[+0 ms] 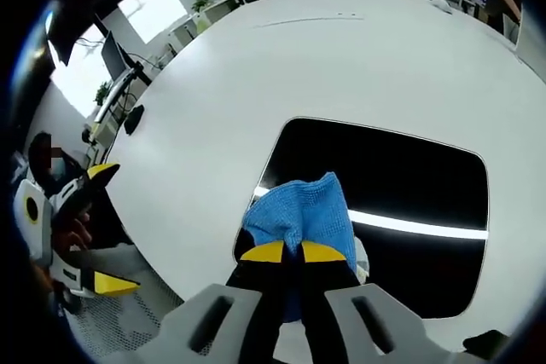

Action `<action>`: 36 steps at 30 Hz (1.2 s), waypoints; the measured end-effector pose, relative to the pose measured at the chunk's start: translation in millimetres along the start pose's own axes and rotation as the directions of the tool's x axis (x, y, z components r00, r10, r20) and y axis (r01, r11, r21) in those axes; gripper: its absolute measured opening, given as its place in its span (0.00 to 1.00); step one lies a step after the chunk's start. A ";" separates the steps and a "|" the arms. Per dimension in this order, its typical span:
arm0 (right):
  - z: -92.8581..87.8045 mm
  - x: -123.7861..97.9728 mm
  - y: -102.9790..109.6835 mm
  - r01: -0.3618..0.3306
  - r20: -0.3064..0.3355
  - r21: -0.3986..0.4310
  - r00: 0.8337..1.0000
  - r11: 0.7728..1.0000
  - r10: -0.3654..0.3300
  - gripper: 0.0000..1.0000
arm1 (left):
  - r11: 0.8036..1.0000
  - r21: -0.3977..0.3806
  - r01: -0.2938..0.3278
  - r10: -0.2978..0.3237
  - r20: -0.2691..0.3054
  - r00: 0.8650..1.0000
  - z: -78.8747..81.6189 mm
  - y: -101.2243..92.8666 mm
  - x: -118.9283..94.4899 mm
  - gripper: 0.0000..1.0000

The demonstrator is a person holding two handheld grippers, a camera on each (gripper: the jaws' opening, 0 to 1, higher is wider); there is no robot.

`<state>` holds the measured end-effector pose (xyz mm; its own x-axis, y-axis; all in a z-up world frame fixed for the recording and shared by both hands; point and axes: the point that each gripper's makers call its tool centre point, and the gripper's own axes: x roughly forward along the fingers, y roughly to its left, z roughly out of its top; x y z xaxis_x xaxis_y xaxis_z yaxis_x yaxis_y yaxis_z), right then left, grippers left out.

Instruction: Wipe the mirror surface with the cleaning cloth until all visible marks leave the cleaned area.

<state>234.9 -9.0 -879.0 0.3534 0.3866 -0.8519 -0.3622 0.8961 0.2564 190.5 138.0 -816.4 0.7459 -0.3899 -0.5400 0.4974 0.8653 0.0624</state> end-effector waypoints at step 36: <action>25.9 12.4 -1.6 -0.021 0.013 0.036 1.000 0.999 0.020 0.00 | 1.000 -0.005 0.007 -0.007 -0.014 1.000 -4.1 1.6 1.2 0.94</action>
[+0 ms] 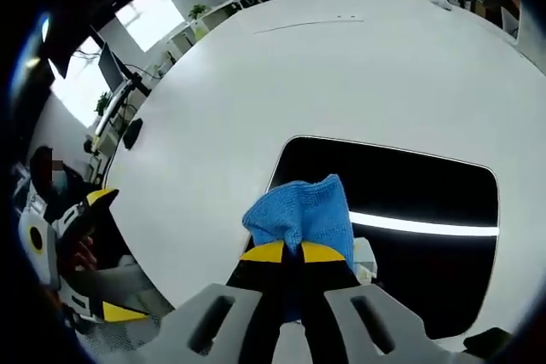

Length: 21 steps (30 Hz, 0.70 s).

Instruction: Wipe the mirror surface with the cleaning cloth until all visible marks leave the cleaned area.

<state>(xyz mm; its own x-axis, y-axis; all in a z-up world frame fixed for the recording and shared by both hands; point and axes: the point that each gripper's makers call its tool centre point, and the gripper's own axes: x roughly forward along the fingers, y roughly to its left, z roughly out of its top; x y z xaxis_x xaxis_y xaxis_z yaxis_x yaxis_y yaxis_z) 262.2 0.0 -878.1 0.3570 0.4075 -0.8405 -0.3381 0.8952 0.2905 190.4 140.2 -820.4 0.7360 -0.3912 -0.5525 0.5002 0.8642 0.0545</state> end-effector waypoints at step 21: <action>45.0 28.7 -7.1 0.011 0.011 -0.026 1.000 1.000 -0.011 0.00 | 1.000 -0.002 -0.012 0.012 0.016 1.000 0.3 5.0 0.0 0.99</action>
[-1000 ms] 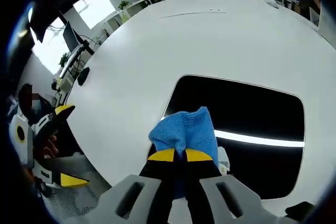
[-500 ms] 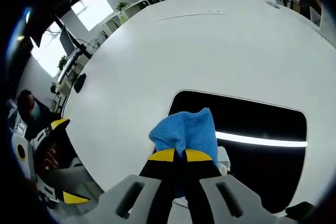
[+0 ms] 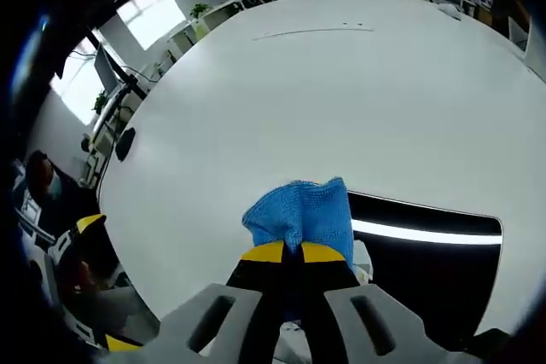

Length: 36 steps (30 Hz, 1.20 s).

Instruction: Wipe the mirror surface with the cleaning cloth until all visible marks leave the cleaned area.

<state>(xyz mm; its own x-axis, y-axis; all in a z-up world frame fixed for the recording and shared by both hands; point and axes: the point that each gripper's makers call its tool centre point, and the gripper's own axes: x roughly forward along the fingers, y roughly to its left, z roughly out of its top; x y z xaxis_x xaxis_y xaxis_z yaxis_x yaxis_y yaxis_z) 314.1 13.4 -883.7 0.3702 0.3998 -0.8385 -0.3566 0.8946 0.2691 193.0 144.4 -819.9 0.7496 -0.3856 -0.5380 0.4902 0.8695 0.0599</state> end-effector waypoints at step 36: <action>25.5 2.7 -2.9 -0.032 0.023 -0.032 0.999 0.999 0.033 0.00 | 1.000 0.004 -0.006 0.006 -0.005 1.000 0.1 0.3 0.5 0.98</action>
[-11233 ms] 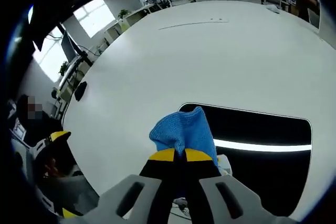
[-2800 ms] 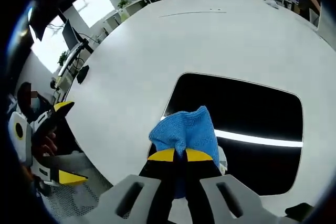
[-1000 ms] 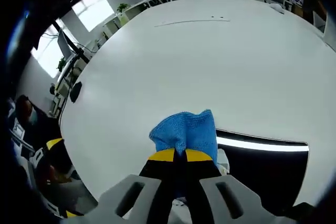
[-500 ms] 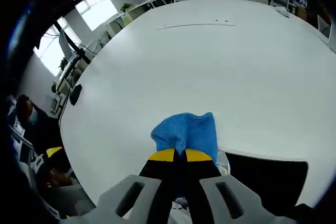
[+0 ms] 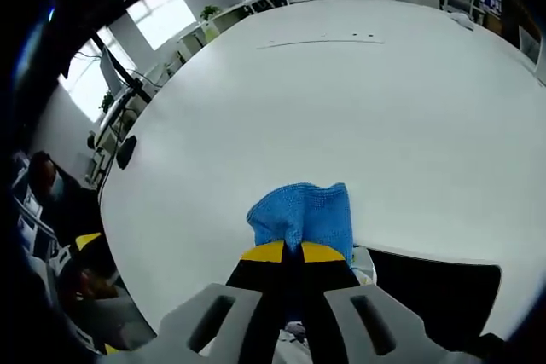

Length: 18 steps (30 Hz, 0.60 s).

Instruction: Wipe the mirror surface with the cleaning cloth until all visible marks leave the cleaned area.

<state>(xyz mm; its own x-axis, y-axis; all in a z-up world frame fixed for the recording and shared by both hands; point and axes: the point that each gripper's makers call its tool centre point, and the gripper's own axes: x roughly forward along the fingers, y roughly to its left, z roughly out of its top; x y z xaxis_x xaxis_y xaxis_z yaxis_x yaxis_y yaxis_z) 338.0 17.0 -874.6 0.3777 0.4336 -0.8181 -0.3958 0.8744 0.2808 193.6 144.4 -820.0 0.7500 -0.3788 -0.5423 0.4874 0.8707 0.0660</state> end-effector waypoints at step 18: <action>-4.2 -5.7 -23.7 0.027 0.002 0.008 1.000 1.000 -0.027 0.00 | 1.000 -0.001 -0.003 0.003 -0.006 1.000 -0.1 0.1 -0.6 0.98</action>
<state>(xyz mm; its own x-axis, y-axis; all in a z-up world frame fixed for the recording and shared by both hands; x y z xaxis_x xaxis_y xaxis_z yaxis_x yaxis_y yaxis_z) 341.7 -7.0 -878.7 0.3902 0.4105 -0.8241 -0.3786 0.8875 0.2628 193.1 144.8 -819.8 0.7489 -0.3742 -0.5470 0.4848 0.8721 0.0671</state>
